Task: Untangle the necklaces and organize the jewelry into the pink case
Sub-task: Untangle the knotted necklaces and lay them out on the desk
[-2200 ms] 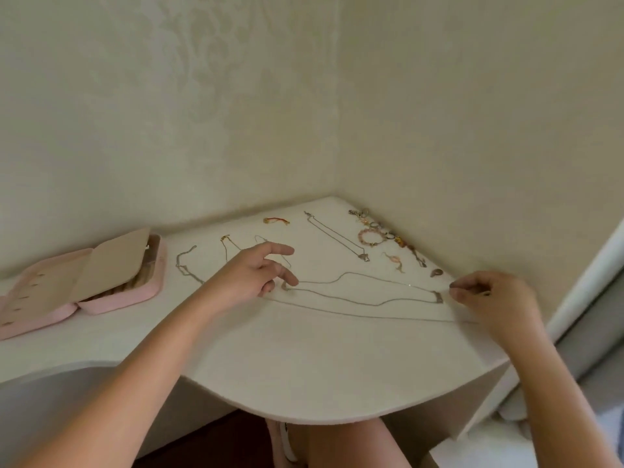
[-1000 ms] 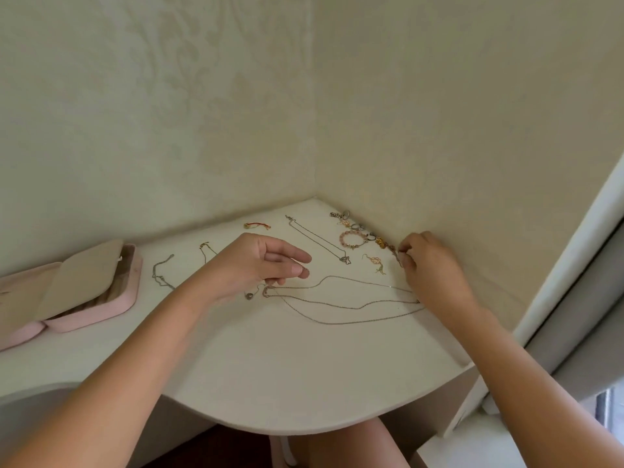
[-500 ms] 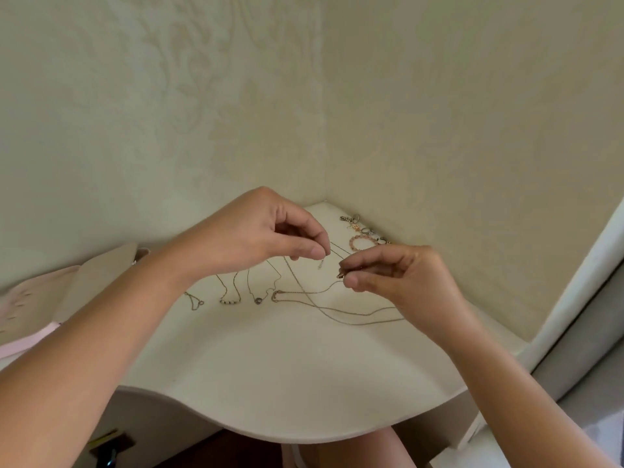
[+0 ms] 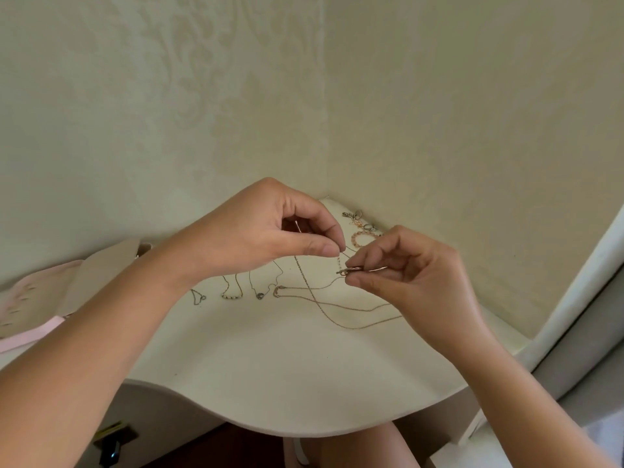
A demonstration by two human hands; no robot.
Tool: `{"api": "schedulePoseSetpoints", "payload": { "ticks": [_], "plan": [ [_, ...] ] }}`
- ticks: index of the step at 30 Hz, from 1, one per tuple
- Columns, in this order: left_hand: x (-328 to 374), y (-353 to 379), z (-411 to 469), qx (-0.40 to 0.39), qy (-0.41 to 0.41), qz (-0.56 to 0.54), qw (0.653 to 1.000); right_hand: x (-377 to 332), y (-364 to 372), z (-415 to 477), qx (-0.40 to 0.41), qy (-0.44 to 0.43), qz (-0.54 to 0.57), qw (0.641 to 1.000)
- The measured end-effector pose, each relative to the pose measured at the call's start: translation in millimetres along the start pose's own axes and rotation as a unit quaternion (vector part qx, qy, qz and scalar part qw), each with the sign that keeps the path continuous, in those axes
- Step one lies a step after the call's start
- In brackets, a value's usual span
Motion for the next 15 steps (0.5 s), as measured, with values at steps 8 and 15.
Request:
{"api": "schedulePoseSetpoints", "payload": {
  "ticks": [8,15],
  "plan": [
    [3.4,1.1,-2.8,-0.011,-0.006,0.006,1.000,1.9,1.5,0.5,-0.001,-0.030,0.009,0.999],
    [5.2,2.3,-3.8,-0.007,-0.003,0.014,1.000,-1.0,4.9,-1.7,0.006,-0.017,0.025,1.000]
  ]
}}
Point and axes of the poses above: each hand's wrist, its own z-axis towards the middle knuckle, its own y-axis out of the palm, x = y × z, the point moved 1 cm from there along z, towards the middle knuckle, and after that the axes turned 14 degrees about -z, right-handed, at the moved point
